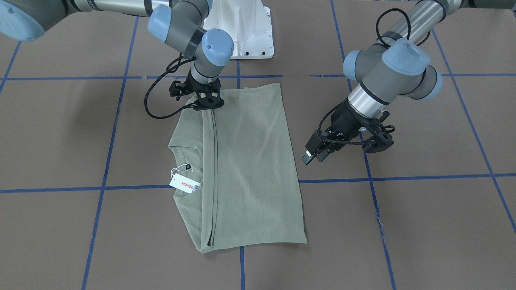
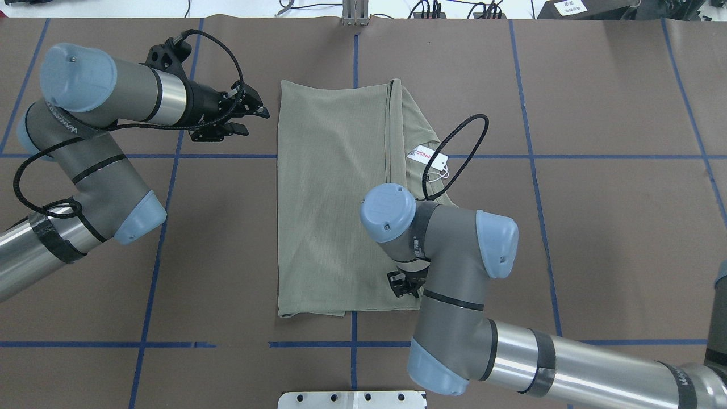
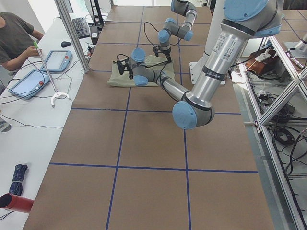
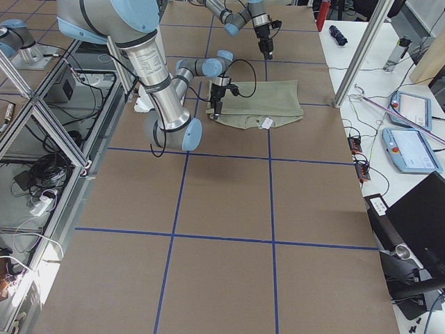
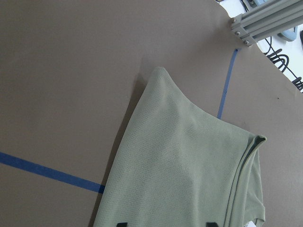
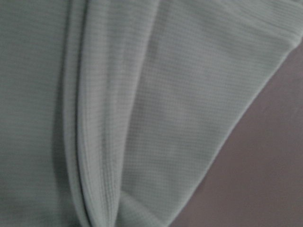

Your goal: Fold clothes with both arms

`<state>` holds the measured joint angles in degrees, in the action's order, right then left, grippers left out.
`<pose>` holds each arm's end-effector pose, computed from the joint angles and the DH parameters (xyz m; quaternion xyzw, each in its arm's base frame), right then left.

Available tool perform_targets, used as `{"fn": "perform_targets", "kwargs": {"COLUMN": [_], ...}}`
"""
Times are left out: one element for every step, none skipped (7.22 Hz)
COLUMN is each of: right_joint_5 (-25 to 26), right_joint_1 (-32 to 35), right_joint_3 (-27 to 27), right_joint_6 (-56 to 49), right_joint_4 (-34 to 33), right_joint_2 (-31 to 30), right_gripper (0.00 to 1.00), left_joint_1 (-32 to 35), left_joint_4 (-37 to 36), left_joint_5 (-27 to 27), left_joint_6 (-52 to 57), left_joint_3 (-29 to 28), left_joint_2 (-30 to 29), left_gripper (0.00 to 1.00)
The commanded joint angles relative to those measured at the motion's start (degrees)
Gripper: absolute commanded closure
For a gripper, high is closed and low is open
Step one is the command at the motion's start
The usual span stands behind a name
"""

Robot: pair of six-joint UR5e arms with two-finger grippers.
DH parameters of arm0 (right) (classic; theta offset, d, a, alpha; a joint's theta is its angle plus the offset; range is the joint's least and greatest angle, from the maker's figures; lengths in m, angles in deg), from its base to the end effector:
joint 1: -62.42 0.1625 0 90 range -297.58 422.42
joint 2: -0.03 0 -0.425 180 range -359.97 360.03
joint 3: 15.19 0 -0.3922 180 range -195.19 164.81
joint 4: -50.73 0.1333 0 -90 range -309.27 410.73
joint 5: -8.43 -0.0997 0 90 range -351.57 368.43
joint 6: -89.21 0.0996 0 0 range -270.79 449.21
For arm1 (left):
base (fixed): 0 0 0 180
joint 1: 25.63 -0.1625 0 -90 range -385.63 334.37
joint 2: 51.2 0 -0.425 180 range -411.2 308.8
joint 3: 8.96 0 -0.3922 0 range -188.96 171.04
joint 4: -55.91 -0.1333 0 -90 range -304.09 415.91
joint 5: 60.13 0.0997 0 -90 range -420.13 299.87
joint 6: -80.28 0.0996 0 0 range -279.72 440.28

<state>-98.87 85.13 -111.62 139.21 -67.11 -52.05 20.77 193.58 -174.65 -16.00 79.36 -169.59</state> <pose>-0.5727 -0.3521 0.2864 -0.0532 -0.1987 -0.1684 0.9640 0.3931 -0.5461 0.2885 0.0437 0.6129 -0.2304 0.7546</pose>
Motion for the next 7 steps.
{"fn": "perform_targets", "kwargs": {"right_joint_5": [0.1, 0.3, 0.9, 0.7, 1.1, 1.5, 1.6], "right_joint_1": [3.8, 3.7, 3.7, 3.0, 3.0, 4.2, 4.9], "right_joint_3": [-7.3, -13.5, -15.3, -15.0, -12.7, -9.0, -4.7], "right_joint_6": [-5.5, -5.3, -4.6, -4.6, -3.3, -2.9, -2.8], "right_joint_4": [-0.4, -0.5, -0.5, -0.4, 0.3, 0.5, 3.1], "right_joint_2": [-9.0, -15.6, -17.2, -16.0, -11.8, -5.7, -0.5], "right_gripper": [0.0, 0.0, 0.0, 0.0, 0.0, 0.0, 0.0], "left_joint_1": [0.0, 0.0, 0.0, 0.0, 0.0, 0.0, 0.0], "left_joint_4": [0.0, 0.0, 0.0, 0.0, 0.0, 0.0, 0.0], "left_joint_5": [0.0, 0.0, 0.1, 0.1, 0.1, 0.1, 0.0], "left_joint_6": [0.0, 0.0, 0.0, 0.0, 0.0, 0.0, 0.0], "left_joint_3": [0.1, 0.2, 0.4, 0.4, 0.5, 0.5, 0.5], "left_joint_2": [-0.1, -0.1, -0.1, -0.1, -0.1, -0.1, 0.0], "left_gripper": [0.37, 0.37, 0.37, 0.37, 0.37, 0.37, 0.37]}}
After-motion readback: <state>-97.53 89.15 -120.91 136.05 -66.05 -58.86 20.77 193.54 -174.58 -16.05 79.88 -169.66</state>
